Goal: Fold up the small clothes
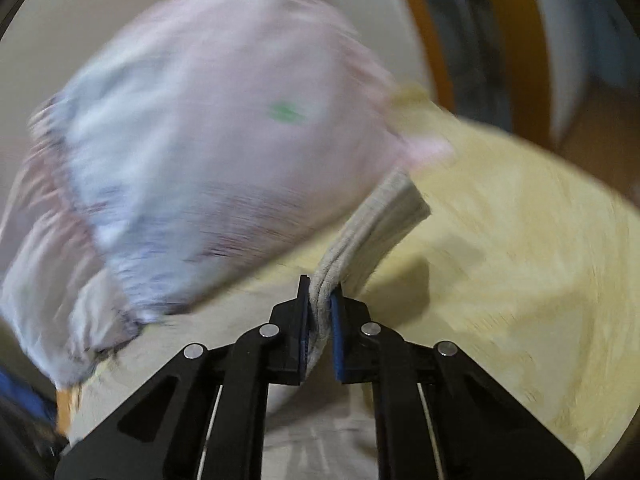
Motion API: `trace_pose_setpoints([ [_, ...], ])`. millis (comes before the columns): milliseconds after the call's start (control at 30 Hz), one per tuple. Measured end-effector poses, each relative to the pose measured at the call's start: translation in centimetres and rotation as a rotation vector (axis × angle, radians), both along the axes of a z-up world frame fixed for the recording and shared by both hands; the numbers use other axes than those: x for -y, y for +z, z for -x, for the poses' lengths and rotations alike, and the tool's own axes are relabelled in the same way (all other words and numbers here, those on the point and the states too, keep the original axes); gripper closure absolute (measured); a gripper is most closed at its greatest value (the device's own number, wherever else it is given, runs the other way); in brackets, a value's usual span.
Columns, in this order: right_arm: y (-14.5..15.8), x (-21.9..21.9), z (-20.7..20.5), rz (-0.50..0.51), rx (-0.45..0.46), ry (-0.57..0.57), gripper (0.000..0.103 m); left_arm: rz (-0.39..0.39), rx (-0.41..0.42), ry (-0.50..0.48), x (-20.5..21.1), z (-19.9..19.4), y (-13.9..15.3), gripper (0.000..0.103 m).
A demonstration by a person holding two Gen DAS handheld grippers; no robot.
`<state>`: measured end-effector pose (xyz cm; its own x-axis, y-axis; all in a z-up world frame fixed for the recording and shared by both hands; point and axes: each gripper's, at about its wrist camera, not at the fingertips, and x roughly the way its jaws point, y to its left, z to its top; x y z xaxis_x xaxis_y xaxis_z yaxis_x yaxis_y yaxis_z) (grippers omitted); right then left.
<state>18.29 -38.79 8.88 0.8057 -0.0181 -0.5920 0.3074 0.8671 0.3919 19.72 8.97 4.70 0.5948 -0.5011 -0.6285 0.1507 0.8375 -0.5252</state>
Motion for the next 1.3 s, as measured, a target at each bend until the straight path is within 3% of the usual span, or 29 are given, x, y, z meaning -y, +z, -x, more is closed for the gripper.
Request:
trace_pose_setpoints([
  [133, 4.2, -8.7, -0.5, 0.127, 0.136, 0.285, 0.093, 0.094, -0.027, 0.016, -1.3, -0.6, -0.4, 0.002],
  [200, 4.6, -13.5, -0.7, 0.16, 0.145, 0.463, 0.093, 0.146, -0.055, 0.028, -1.9, -0.9, -0.9, 0.002],
  [300, 2.5, -21.9, -0.7, 0.163, 0.06, 0.794, 0.089, 0.202, -0.094, 0.046, -2.5, -1.1, -1.8, 0.002],
  [400, -0.2, -25.1, -0.8, 0.114, -0.042, 0.904, 0.078, 0.227, -0.116, 0.058, -2.7, -1.1, -2.4, 0.004],
  [500, -1.5, -22.2, -1.2, -0.019, -0.101, 0.848, 0.062, 0.216, -0.124, 0.047, -2.4, -1.2, -2.5, 0.007],
  [633, -2.5, -14.5, -0.7, -0.26, -0.149, 0.669, 0.062, 0.175, -0.148, 0.026, -1.4, -1.9, -2.7, 0.018],
  [767, -4.9, -6.0, 1.2, -0.5, -0.198, 0.415, 0.062, 0.144, -0.188, 0.027, -0.7, -2.8, -3.5, 0.029],
  [900, -7.3, -2.0, 2.2, -0.577, -0.247, 0.23, 0.062, 0.109, -0.189, 0.034, -0.2, -3.6, -3.3, 0.036],
  [1000, -8.4, 0.0, 2.4, -0.613, -0.207, 0.126, 0.062, 0.109, -0.207, 0.034, 0.1, -4.2, -3.4, 0.044],
  [1300, -8.5, 1.4, 2.4, -0.625, -0.138, 0.063, 0.067, 0.091, -0.228, 0.021, 1.1, -6.0, -3.4, 0.065],
])
